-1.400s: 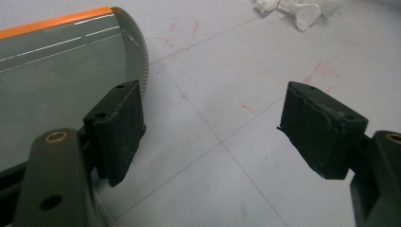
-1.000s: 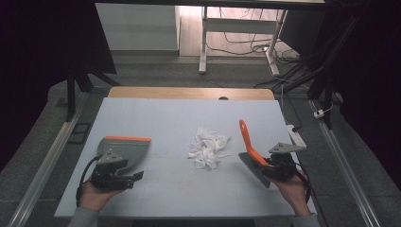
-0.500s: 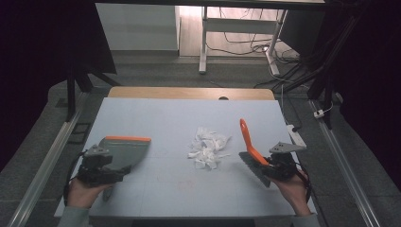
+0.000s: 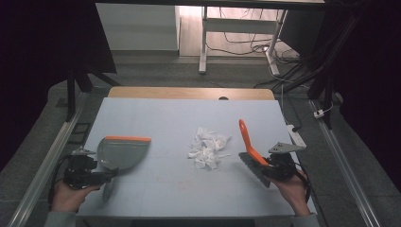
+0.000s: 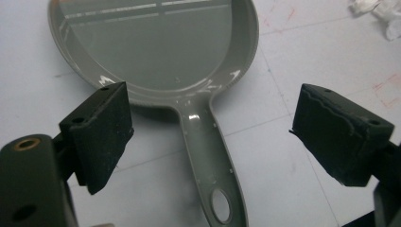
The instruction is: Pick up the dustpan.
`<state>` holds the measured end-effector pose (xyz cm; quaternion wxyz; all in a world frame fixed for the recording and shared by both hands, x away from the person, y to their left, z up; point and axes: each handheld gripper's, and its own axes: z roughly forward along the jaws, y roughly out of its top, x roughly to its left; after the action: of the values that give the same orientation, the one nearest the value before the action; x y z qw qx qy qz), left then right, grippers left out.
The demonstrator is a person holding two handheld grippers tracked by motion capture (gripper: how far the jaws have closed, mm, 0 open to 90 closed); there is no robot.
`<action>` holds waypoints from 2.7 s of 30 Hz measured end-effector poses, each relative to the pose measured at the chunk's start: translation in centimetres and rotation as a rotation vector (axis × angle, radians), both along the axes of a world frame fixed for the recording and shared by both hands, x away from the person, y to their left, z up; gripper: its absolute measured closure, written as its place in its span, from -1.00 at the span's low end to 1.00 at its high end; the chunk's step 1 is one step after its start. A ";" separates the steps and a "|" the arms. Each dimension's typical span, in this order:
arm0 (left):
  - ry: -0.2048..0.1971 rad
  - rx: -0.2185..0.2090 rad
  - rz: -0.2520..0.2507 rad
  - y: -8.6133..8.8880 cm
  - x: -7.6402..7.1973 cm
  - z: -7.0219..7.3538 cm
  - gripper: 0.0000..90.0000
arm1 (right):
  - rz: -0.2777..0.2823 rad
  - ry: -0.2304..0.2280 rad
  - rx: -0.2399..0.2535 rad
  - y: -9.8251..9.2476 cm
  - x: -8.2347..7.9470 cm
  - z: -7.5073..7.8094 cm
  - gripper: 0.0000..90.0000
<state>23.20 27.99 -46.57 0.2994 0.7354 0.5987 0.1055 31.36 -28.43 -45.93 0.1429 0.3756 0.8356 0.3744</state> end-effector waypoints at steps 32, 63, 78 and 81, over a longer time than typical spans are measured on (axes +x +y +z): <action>0.178 0.026 0.036 -1.4 1.9 -4.8 -0.54 | -0.001 0.000 -0.016 0.3 0.0 -0.2 0.58; 0.160 -0.022 0.106 -1.4 2.5 -5.8 0.04 | -0.007 -0.008 -0.026 0.4 -0.1 -0.2 0.58; 0.147 -0.064 0.129 -0.9 2.6 -5.9 0.36 | -0.009 -0.010 -0.034 0.4 -0.2 -0.1 0.58; 0.146 -0.073 0.135 -0.8 2.6 -6.0 0.36 | -0.007 -0.010 -0.038 0.5 -0.2 -0.2 0.58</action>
<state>25.78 27.21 -52.54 0.2738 0.6876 0.6706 0.0496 31.20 -27.93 -46.08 0.1553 0.3738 0.8406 0.3600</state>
